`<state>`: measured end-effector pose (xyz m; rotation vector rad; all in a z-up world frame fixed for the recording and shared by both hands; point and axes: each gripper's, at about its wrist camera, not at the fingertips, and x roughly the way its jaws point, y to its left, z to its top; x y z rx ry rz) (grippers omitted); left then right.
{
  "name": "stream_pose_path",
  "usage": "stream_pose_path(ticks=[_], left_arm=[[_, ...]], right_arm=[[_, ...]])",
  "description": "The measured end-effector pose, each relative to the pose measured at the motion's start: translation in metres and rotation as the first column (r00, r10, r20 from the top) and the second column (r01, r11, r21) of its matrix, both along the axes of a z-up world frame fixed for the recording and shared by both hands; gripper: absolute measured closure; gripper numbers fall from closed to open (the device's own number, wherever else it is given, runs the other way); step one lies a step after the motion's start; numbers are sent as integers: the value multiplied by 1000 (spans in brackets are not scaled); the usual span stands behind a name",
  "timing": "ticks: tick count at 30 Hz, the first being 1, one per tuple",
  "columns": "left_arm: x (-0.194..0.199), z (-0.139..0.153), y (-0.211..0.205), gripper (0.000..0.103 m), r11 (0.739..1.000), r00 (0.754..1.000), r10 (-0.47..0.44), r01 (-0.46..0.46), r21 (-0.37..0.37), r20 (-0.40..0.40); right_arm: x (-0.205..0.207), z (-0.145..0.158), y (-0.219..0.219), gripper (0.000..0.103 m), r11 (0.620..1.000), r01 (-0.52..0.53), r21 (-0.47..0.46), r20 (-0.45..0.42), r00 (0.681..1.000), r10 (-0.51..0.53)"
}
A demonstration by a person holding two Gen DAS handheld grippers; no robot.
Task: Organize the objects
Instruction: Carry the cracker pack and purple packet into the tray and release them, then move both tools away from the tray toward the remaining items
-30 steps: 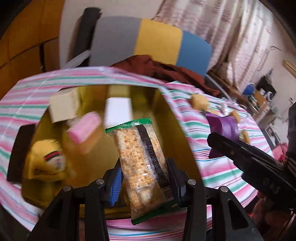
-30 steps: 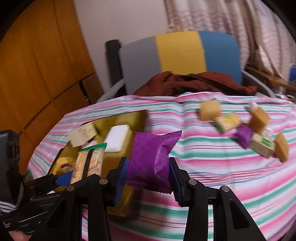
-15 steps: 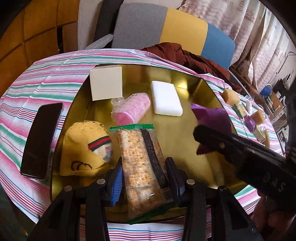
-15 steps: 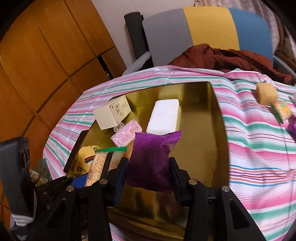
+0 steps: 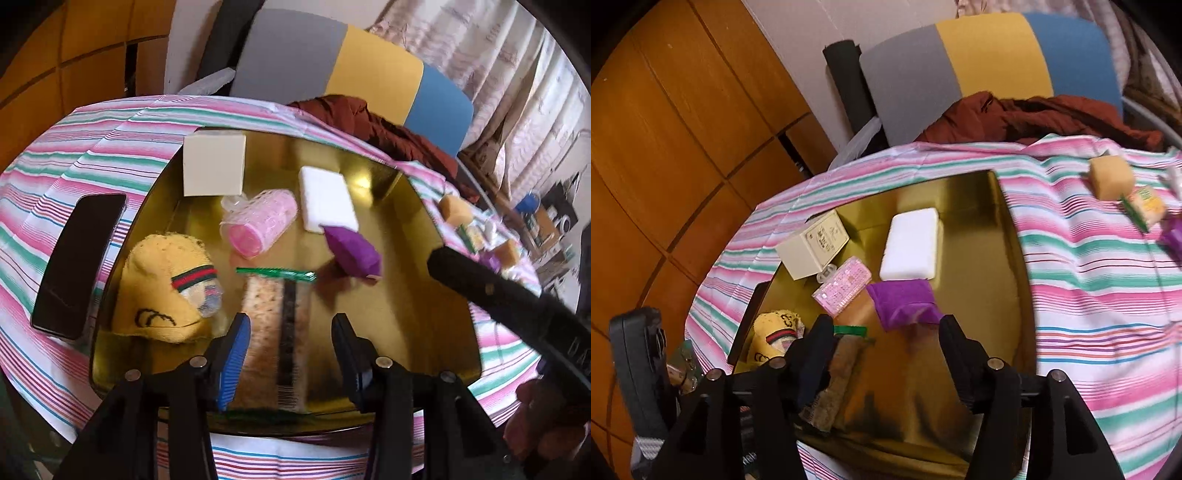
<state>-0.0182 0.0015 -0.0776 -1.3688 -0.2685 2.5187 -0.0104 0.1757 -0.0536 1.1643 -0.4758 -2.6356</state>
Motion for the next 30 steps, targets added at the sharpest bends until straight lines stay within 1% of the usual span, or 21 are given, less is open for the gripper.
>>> stream_pose_path(ticks=[3,10,13,21,30], left_arm=[[2,7,8,56,1000,1000,6,-6,-4,-21],[9,25,32,56,1000,998,-29,29,-1,-58],[12,30,45,56,999,996,-50,50,2,-70],[23,36,90,56,992,988,-127,126,-13,-88],[35,39,148,56,971,967,-236,231,-61,-93]], right_arm=[[7,5,10,42,1000,21,-6,-17,1000,-21],[22,17,37,41,998,64,-10,-61,996,-65],[26,18,51,41,996,83,-17,-62,995,-84],[42,20,97,41,986,161,-41,-68,984,-163],[62,15,151,41,965,255,-67,-65,964,-259]])
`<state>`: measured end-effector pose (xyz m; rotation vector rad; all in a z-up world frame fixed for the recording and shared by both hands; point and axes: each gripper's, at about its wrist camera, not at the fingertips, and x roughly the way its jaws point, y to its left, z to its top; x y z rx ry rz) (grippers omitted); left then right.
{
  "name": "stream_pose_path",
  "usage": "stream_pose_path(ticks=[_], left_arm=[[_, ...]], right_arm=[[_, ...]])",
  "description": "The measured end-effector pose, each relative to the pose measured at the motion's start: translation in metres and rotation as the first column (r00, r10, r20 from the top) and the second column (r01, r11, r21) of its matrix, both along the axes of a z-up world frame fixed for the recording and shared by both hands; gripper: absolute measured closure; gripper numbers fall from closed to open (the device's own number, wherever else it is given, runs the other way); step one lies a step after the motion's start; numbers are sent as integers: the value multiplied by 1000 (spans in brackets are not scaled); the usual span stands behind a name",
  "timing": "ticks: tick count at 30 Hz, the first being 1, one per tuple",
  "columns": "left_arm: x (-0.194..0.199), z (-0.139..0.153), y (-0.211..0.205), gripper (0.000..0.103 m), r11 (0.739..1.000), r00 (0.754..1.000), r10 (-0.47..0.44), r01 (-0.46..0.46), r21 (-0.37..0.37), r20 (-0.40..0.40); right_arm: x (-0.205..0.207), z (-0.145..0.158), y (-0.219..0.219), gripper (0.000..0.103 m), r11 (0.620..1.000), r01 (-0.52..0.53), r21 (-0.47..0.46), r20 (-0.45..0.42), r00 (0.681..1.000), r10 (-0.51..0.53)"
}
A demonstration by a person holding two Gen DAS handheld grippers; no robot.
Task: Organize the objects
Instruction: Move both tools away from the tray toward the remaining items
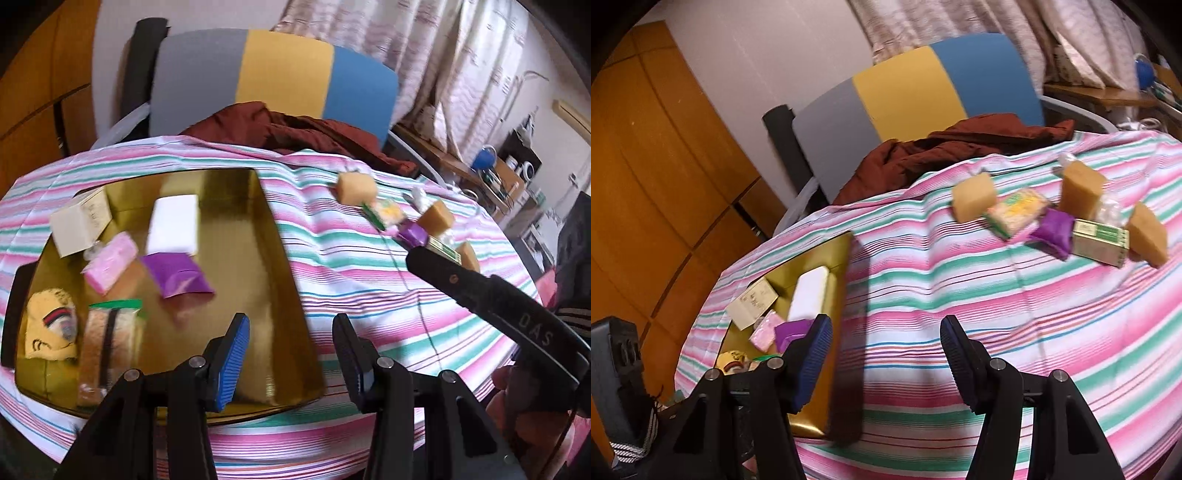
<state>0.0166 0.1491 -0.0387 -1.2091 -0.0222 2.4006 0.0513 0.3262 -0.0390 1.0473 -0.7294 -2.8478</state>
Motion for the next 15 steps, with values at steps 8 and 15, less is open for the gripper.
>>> stream_pose_path(ticks=[8,15], left_arm=[[13,-1,43,56,996,997,-82,82,-21,5],[21,-6,79,56,988,989,-146,147,-51,20]], right_arm=[[13,-14,39,41,998,59,-26,23,998,-58],[27,-26,71,41,993,109,-33,44,993,-108]])
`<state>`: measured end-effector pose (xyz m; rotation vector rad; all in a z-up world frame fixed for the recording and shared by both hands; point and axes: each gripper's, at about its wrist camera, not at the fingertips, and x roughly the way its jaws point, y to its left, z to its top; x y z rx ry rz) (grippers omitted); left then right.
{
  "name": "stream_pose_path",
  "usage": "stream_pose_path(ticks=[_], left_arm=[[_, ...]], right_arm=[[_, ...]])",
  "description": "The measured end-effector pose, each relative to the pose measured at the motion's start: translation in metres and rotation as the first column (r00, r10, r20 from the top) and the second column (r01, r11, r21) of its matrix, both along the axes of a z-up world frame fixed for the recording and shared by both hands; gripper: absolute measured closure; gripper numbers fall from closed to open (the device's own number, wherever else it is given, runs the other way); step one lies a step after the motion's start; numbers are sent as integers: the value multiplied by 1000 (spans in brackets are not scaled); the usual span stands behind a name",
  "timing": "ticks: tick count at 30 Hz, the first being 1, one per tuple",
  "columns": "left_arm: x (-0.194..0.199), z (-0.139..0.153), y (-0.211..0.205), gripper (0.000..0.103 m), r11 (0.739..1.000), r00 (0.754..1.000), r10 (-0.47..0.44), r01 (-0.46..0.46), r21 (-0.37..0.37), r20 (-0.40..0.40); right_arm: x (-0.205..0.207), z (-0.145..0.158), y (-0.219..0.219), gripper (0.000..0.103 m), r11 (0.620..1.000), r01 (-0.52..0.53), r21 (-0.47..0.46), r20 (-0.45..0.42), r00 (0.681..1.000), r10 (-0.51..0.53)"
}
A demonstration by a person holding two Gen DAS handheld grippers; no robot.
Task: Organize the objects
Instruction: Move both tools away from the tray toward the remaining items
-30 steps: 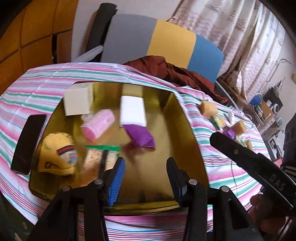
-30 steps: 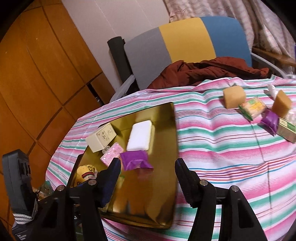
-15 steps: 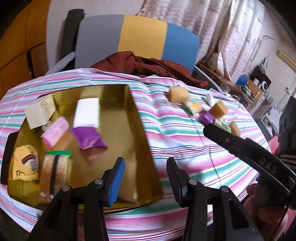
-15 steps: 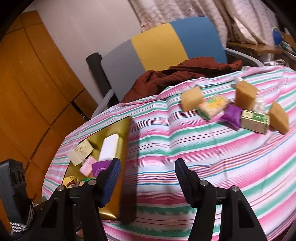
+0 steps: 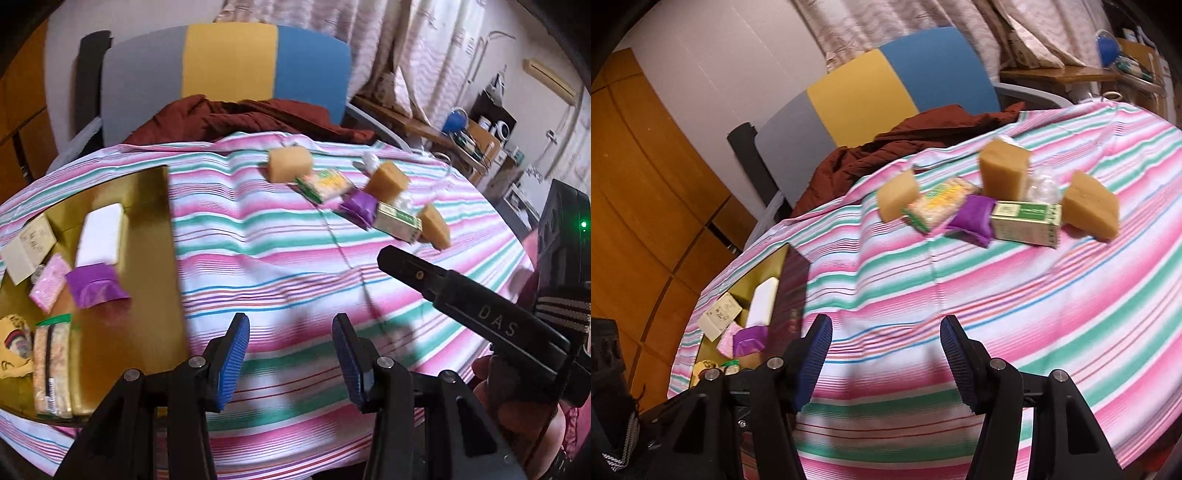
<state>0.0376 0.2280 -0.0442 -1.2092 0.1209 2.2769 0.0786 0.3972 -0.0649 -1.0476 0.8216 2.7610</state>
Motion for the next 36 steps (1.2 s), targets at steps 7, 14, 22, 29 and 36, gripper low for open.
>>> stream_pose_path(ticks=[7,14,22,29,36], left_arm=[[15,-11,31,56,997,997,-75,75,-22,27],[19,-23,51,56,992,989,-122,123,-16,80],[22,-26,67,53,986,987,-145,150,-73,63],[15,-27,65,53,988,989,-128,134,-83,74],[9,-31,60,52,990,990,-104,112,-89,93]], right_arm=[[22,-13,40,41,997,59,51,45,997,-62],[43,-29,110,41,977,195,83,88,975,-202],[24,-15,182,19,949,309,56,55,949,-312],[-25,-14,197,19,955,292,40,76,953,-295],[-52,-34,197,19,955,295,32,119,948,-296]])
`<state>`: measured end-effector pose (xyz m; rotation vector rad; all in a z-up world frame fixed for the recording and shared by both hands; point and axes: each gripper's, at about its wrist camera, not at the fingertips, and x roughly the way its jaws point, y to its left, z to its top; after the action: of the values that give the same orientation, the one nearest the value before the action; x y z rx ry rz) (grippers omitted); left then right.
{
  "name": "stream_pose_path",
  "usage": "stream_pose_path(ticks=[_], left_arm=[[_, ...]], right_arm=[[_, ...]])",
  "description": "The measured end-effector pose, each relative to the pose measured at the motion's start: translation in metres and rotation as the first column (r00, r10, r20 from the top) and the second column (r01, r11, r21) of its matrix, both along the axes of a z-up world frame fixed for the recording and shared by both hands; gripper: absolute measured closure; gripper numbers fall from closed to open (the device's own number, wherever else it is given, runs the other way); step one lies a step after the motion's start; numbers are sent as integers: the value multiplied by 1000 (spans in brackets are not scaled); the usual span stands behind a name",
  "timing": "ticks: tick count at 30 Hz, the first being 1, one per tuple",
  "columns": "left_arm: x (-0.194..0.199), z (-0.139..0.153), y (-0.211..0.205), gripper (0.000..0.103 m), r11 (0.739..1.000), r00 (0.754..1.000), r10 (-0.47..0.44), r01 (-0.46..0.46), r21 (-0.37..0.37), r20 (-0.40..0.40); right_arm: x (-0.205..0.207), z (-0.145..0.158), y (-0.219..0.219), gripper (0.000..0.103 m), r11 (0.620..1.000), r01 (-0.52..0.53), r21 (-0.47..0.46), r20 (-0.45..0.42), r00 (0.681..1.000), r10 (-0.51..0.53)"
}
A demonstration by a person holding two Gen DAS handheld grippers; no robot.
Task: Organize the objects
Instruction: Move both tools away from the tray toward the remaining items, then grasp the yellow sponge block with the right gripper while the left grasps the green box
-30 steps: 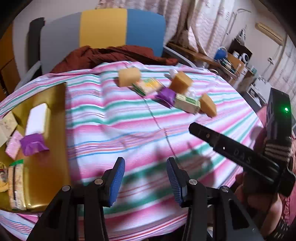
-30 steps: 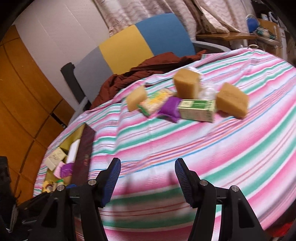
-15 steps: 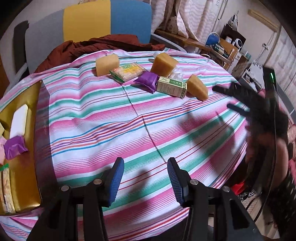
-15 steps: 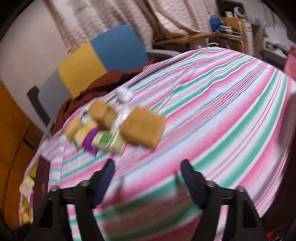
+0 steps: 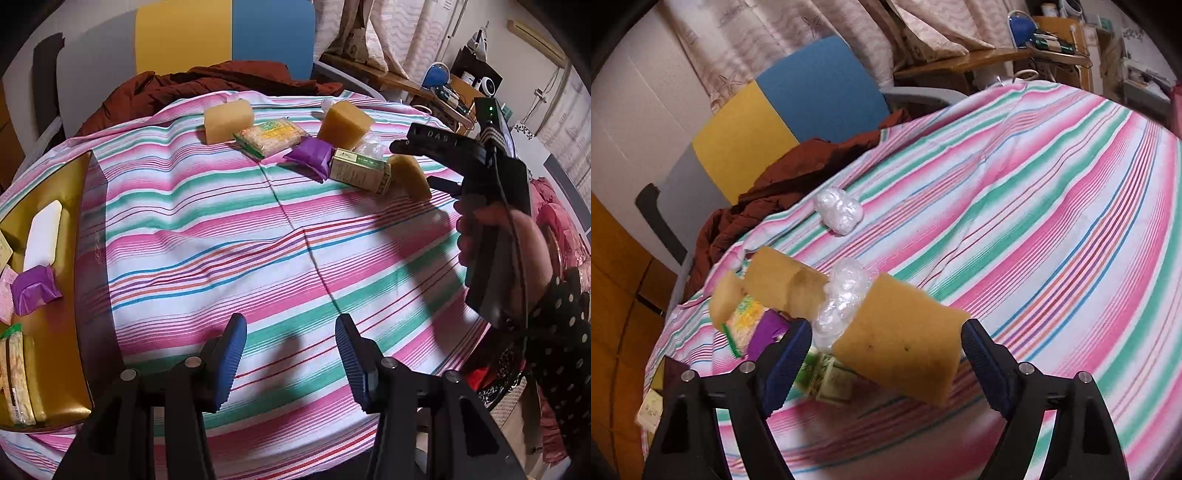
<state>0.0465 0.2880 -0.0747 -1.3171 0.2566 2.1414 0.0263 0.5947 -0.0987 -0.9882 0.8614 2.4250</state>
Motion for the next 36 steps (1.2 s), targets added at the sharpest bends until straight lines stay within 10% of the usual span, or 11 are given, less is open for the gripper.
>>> stream_pose_path(ticks=[5,17,25,36], left_arm=[[-4,-3,1,52,1000,1000,6,-6,6,6],[-13,1,10,52,1000,1000,18,-18,15,-18],[-36,4,29,52,998,1000,1,-1,55,6],[-74,-13,105,51,997,997,-60,57,52,49]], right_arm=[[5,-3,-8,37,996,-55,74,21,998,53],[40,8,-92,40,952,-293,91,-53,953,298],[55,10,-66,40,962,-93,257,-19,995,101],[56,-8,-48,40,973,-20,231,-25,999,26]])
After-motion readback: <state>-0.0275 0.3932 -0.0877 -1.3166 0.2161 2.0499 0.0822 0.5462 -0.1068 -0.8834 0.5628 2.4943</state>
